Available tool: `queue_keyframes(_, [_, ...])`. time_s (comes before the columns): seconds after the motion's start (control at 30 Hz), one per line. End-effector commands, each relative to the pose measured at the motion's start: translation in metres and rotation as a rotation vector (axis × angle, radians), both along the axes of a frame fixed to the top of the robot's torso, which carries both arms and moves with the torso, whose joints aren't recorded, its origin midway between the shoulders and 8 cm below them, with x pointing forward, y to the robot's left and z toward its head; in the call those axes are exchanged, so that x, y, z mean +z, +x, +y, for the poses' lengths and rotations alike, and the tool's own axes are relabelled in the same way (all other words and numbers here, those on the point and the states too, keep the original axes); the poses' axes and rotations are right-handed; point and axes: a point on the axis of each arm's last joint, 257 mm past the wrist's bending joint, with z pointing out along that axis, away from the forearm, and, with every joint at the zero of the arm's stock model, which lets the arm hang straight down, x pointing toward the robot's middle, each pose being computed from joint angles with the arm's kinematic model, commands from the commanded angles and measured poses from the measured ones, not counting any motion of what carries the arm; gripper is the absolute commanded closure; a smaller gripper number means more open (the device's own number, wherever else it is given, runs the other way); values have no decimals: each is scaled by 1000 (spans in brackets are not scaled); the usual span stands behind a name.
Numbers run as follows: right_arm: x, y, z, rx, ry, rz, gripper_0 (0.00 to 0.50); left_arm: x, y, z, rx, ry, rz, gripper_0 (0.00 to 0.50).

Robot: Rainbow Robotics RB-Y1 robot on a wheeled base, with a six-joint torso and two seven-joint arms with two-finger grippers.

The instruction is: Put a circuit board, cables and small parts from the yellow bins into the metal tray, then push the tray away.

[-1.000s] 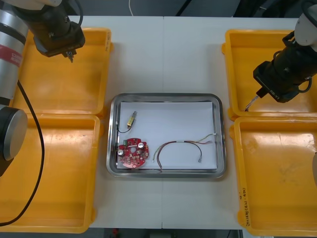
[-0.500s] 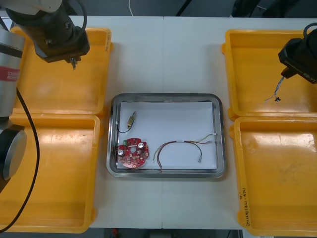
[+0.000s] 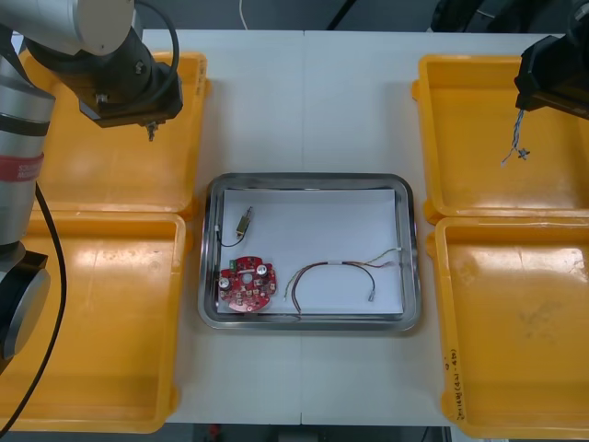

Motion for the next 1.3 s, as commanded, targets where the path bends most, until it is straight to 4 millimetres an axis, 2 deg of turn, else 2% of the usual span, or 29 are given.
queue_keyframes(0.03, [31,-10,4,92,-78,-81,500,3,-4,-10,38,-51,-16,500])
queue_keyframes(0.2, [34,-21,36,213,-146,-99,500,5,-4,-8,42,-52,-19,500])
queue_keyframes(0.47, [24,-46,92,430,-221,-101,500,5,-4,-6,49,-54,-21,499])
queue_keyframes(0.7, [18,-63,126,592,-272,-88,500,4,-4,-5,55,-54,-20,499])
queue_keyframes(0.87, [15,-70,140,679,-318,-95,500,6,-3,-4,54,-58,-22,498])
queue_keyframes(1.1, [2,-72,146,811,-463,-106,500,6,-3,-3,58,-60,-23,499])
queue_keyframes(1.3, [-22,-74,154,926,-626,-84,500,6,-3,-3,59,-64,-24,499])
